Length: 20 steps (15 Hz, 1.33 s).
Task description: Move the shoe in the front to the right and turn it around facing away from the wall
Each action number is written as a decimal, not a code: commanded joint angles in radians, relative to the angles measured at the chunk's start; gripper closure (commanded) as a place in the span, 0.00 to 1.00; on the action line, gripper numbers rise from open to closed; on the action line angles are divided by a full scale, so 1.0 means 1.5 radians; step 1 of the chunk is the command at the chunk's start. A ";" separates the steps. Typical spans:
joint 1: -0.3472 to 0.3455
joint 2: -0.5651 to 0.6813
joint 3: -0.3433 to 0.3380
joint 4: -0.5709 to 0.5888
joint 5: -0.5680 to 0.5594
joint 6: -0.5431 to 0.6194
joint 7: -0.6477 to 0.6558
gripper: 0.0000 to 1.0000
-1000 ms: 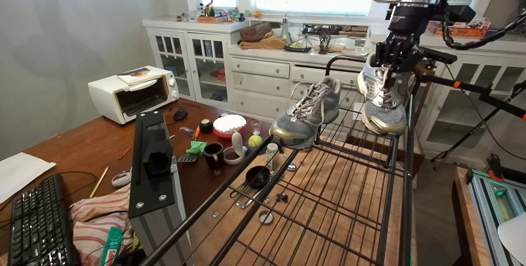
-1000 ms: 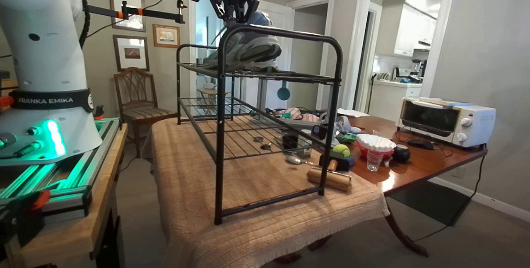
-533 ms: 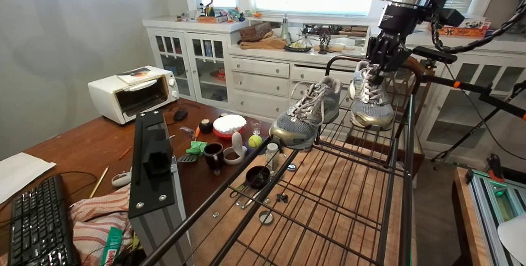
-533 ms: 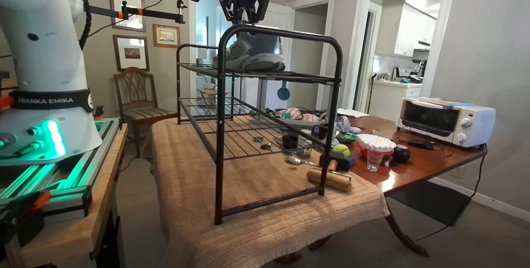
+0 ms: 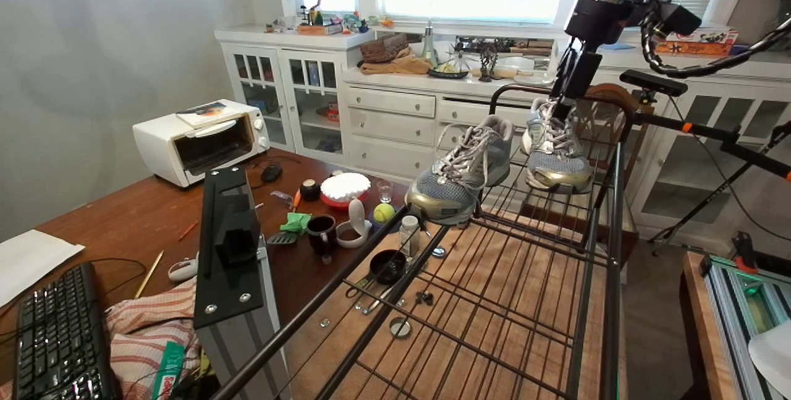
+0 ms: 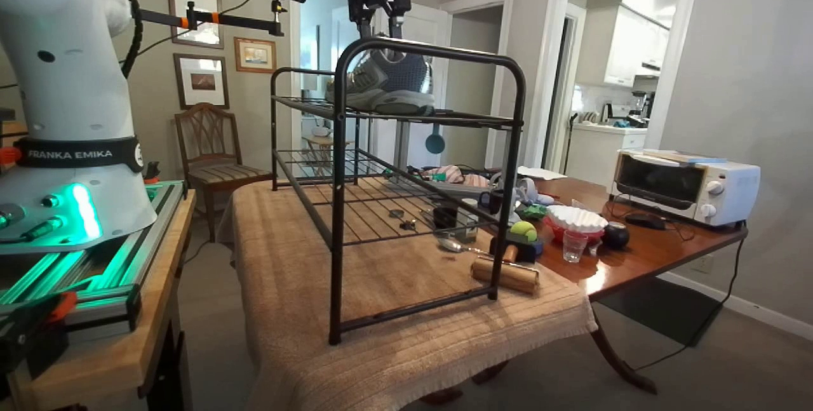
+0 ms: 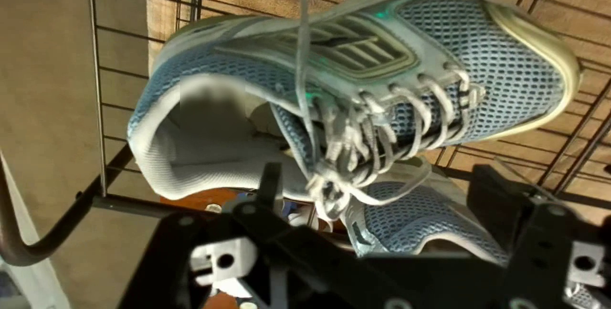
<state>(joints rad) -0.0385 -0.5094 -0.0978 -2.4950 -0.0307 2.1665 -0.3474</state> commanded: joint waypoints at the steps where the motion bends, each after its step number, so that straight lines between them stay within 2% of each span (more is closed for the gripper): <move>1: -0.025 -0.014 0.028 0.013 -0.017 -0.029 0.140 0.00; 12: -0.119 0.015 0.039 0.034 -0.010 -0.044 0.456 0.00; 20: -0.145 0.079 0.048 0.056 0.035 0.009 0.697 0.00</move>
<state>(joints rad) -0.2356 -0.4422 -0.0475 -2.4387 -0.0148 2.1438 0.5744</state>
